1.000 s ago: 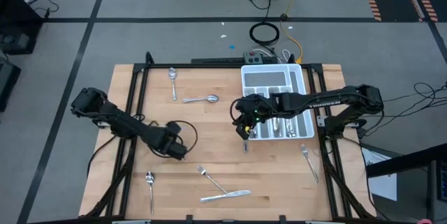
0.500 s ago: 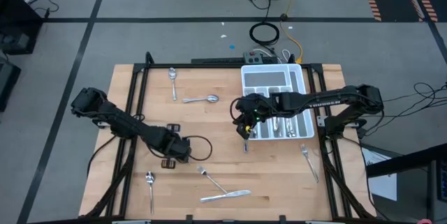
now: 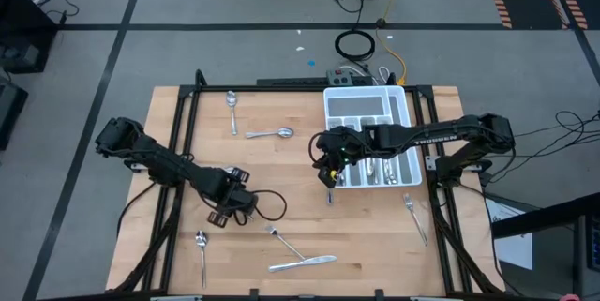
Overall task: Sort silverware
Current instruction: Put the silver knife into the white silverware tray
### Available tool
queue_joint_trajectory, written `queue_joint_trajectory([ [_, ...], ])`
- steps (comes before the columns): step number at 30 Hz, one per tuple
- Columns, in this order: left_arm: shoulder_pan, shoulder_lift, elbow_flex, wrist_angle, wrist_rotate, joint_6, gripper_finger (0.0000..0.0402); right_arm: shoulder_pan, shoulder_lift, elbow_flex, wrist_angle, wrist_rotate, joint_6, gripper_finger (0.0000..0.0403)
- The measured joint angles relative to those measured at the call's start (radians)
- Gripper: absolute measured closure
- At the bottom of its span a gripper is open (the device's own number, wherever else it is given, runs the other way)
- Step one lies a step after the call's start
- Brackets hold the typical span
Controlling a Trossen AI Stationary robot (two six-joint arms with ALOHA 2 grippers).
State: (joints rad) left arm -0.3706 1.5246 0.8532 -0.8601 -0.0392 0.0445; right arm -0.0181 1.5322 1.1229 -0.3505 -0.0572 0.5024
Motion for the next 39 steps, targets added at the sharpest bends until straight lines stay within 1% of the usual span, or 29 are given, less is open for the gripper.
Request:
queue_joint_trajectory([
  [4, 0.002, 0.0, 0.0, -0.019, 0.006, 0.063, 0.0202, 0.0, 0.0, -0.006, 0.0, 0.0, -0.018, 0.0403],
  [7, 0.016, 0.0, -0.006, 0.011, 0.005, 0.131, 0.0202, 0.0, 0.0, -0.015, 0.0, 0.001, -0.021, 0.0403],
  [9, 0.031, 0.0, -0.027, 0.049, 0.013, 0.165, 0.0202, 0.0, 0.0, -0.02, -0.002, 0.001, -0.021, 0.0403],
  [14, 0.067, 0.004, -0.111, 0.125, 0.079, 0.217, 0.0202, 0.0, 0.0, -0.023, -0.035, 0.001, -0.02, 0.0403],
  [18, 0.082, 0.02, -0.156, 0.18, 0.108, 0.306, 0.0209, 0.0, 0.0, -0.023, -0.071, 0.007, -0.025, 0.0403],
  [21, 0.083, 0.039, -0.173, 0.23, 0.082, 0.338, 0.0243, 0.0, 0.0, -0.023, -0.081, 0.006, -0.025, 0.0403],
  [23, 0.083, 0.051, -0.173, 0.245, 0.071, 0.355, 0.0289, 0.0, 0.0, -0.023, -0.085, 0.006, -0.016, 0.0403],
  [25, 0.085, 0.053, -0.173, 0.251, 0.066, 0.361, 0.0349, 0.0, 0.0, -0.023, -0.087, 0.006, -0.009, 0.0403],
  [26, 0.087, 0.053, -0.173, 0.251, 0.067, 0.354, 0.0369, 0.0, 0.0, -0.023, -0.086, 0.005, -0.008, 0.0403],
  [29, 0.092, 0.044, -0.171, 0.244, 0.071, 0.334, 0.0373, 0.0, 0.0, -0.023, -0.086, 0.005, -0.007, 0.0403],
  [31, 0.087, 0.038, -0.159, 0.228, 0.051, 0.331, 0.0373, 0.0, 0.0, -0.023, -0.085, 0.005, -0.004, 0.0403],
  [36, 0.087, 0.037, -0.087, 0.155, 0.026, 0.291, 0.0373, 0.0, -0.008, -0.023, -0.08, -0.001, 0.01, 0.0403],
  [38, 0.089, 0.036, -0.053, 0.176, 0.0, 0.272, 0.0396, 0.0, -0.022, -0.023, -0.078, -0.001, 0.01, 0.0403],
  [39, 0.089, 0.038, -0.039, 0.187, -0.016, 0.258, 0.0401, 0.0, -0.031, -0.023, -0.076, -0.001, 0.009, 0.0403],
])
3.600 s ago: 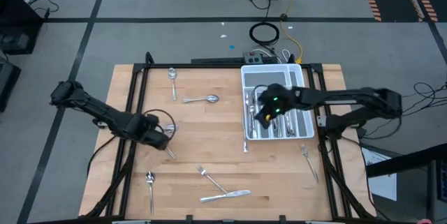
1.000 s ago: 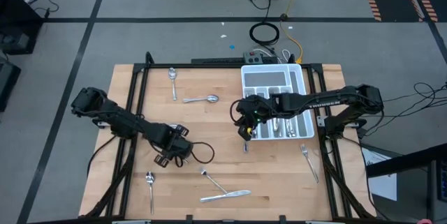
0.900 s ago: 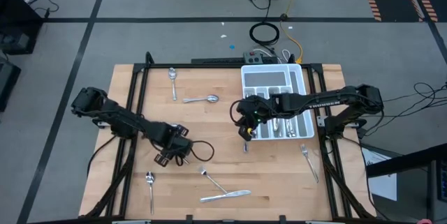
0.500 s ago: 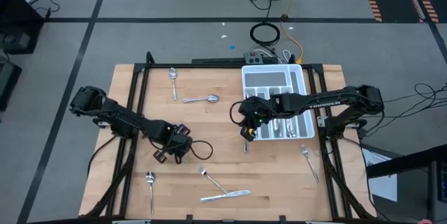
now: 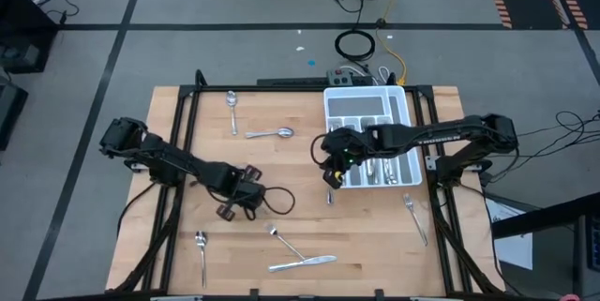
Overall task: Sort silverware
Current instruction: Put the silver knife into the white silverware tray
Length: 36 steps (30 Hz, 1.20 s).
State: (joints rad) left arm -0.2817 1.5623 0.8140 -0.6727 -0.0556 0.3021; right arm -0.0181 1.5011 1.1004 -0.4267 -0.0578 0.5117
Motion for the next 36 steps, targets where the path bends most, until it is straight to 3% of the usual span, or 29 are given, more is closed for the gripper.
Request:
queue_joint_trajectory([
  [10, 0.002, -0.003, 0.105, -0.037, -0.1, -0.039, 0.04, -0.002, -0.152, 0.001, -0.005, 0.009, -0.031, 0.0403],
  [14, 0.007, -0.003, 0.153, -0.143, -0.133, -0.172, 0.04, -0.008, -0.154, 0.002, -0.025, 0.011, -0.104, 0.0394],
  [20, 0.005, -0.125, 0.227, -0.179, -0.161, -0.459, 0.0401, -0.021, 0.016, 0.002, 0.006, 0.007, -0.156, 0.0324],
  [26, -0.036, -0.379, 0.246, -0.175, -0.347, -0.627, 0.0401, 0.002, 0.195, 0.002, 0.222, 0.006, -0.211, 0.0251],
  [31, -0.071, -0.565, 0.246, -0.141, -0.498, -0.716, 0.0401, 0.028, 0.35, 0.098, 0.284, 0.005, -0.243, 0.0224],
  [36, -0.081, -0.659, 0.247, -0.126, -0.564, -0.715, 0.0401, 0.064, 0.511, 0.272, 0.282, 0.008, -0.292, 0.0221],
])
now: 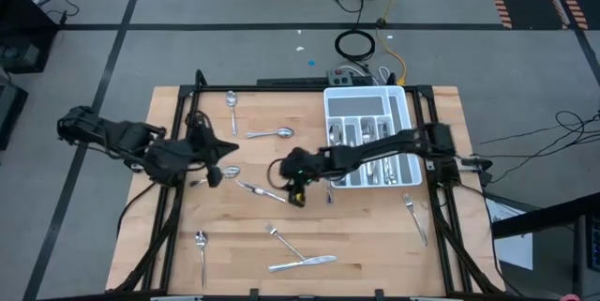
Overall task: Sort silverware
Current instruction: Put the silver knife into the white silverware tray
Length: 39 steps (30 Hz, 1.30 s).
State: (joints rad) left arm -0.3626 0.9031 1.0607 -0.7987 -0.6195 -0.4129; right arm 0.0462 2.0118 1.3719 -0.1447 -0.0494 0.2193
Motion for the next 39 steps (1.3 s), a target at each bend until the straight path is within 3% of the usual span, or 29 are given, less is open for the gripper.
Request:
queue_joint_trajectory([
  [9, 0.0, -0.061, 0.0, 0.031, -0.001, 0.088, 0.0401, 0.044, 0.206, 0.218, 0.008, 0.083, -0.003, 0.022],
  [20, 0.0, -0.094, 0.0, 0.037, 0.025, 0.114, 0.0401, 0.068, 0.336, 0.26, -0.046, 0.145, 0.146, 0.0226],
  [22, 0.0, -0.093, 0.0, 0.032, 0.035, 0.114, 0.0401, 0.079, 0.357, 0.263, -0.085, 0.191, 0.175, 0.025],
  [28, 0.0, -0.094, 0.0, 0.026, 0.041, 0.114, 0.0402, 0.111, 0.374, 0.266, -0.126, 0.249, 0.175, 0.0385],
  [39, 0.0, -0.095, 0.0, 0.018, 0.086, 0.139, 0.0401, 0.117, 0.265, 0.246, -0.186, 0.271, 0.207, 0.0401],
])
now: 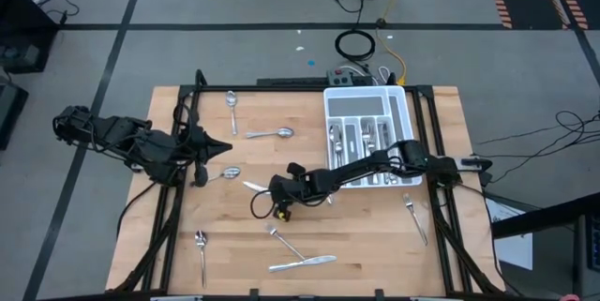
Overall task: Sort silverware
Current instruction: Put the silver knife into the white silverware tray
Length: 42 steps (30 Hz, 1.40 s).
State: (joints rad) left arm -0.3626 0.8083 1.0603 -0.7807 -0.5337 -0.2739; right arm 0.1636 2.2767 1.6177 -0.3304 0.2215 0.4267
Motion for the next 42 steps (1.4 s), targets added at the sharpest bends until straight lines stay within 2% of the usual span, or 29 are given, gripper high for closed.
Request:
queue_joint_trajectory([
  [13, 0.0, 0.0, 0.0, 0.001, -0.001, 0.028, 0.0401, -0.039, -0.2, 0.001, -0.153, 0.098, 0.061, 0.04],
  [15, 0.0, 0.0, 0.0, 0.001, -0.001, 0.028, 0.0401, -0.047, -0.211, 0.003, -0.171, 0.069, 0.032, 0.0401],
  [17, 0.0, 0.0, 0.0, 0.001, -0.001, 0.028, 0.0401, -0.055, -0.205, 0.005, -0.185, -0.022, 0.002, 0.0402],
  [20, 0.0, 0.0, 0.0, 0.001, -0.001, 0.029, 0.0401, -0.052, -0.157, 0.004, -0.203, -0.14, -0.052, 0.0379],
  [23, 0.0, 0.0, 0.0, 0.0, -0.002, 0.046, 0.0401, -0.04, -0.109, 0.002, -0.205, -0.219, -0.11, 0.0332],
  [27, 0.0, 0.0, 0.0, -0.021, -0.004, 0.046, 0.0401, -0.035, -0.088, 0.003, -0.19, -0.208, -0.105, 0.0261],
  [30, 0.0, 0.0, 0.0, -0.034, -0.006, 0.046, 0.0401, -0.045, -0.087, 0.013, -0.193, -0.201, -0.097, 0.0226],
  [36, 0.0, 0.0, 0.0, -0.039, -0.006, 0.047, 0.0401, -0.049, -0.075, 0.068, -0.193, -0.201, -0.184, 0.0218],
  [42, 0.0, 0.0, 0.0, -0.041, -0.006, 0.046, 0.0401, -0.048, -0.019, 0.077, -0.238, -0.258, -0.216, 0.0222],
])
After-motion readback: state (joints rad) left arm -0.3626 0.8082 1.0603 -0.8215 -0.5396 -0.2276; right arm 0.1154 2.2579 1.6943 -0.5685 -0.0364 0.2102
